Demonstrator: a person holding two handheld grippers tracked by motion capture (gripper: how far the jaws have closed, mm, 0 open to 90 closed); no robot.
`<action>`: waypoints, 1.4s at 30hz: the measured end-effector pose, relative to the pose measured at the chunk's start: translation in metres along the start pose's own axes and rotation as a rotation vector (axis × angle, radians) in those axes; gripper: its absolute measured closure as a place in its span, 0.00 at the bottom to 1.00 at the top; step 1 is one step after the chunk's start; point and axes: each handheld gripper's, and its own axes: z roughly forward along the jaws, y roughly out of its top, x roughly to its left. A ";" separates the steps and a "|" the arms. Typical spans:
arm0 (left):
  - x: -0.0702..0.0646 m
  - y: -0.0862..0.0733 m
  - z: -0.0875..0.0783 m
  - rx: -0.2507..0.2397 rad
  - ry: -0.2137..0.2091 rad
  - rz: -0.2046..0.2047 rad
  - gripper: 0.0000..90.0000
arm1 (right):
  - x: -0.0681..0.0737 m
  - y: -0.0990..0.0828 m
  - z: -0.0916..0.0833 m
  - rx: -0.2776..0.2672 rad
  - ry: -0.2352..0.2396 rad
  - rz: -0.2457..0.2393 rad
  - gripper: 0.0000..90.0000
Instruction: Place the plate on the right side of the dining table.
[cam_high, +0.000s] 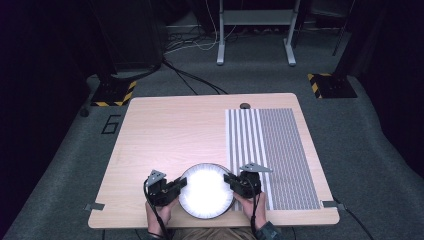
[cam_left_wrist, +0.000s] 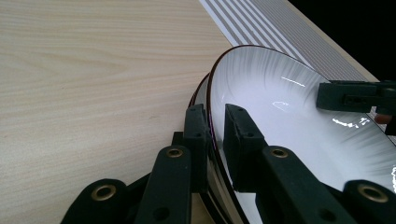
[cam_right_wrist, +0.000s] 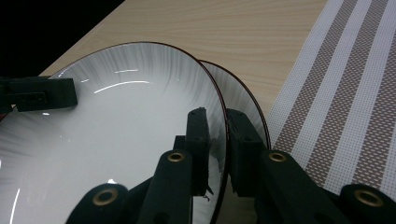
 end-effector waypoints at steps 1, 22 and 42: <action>-0.001 0.001 -0.001 -0.001 0.001 -0.002 0.89 | 0.000 0.001 -0.001 -0.006 0.004 -0.004 0.90; -0.011 0.016 -0.004 -0.044 -0.026 0.024 0.91 | 0.006 0.014 -0.020 -0.068 -0.016 -0.013 0.92; -0.022 0.027 -0.004 -0.056 -0.054 0.043 0.91 | 0.007 0.023 -0.036 -0.087 -0.046 -0.046 0.91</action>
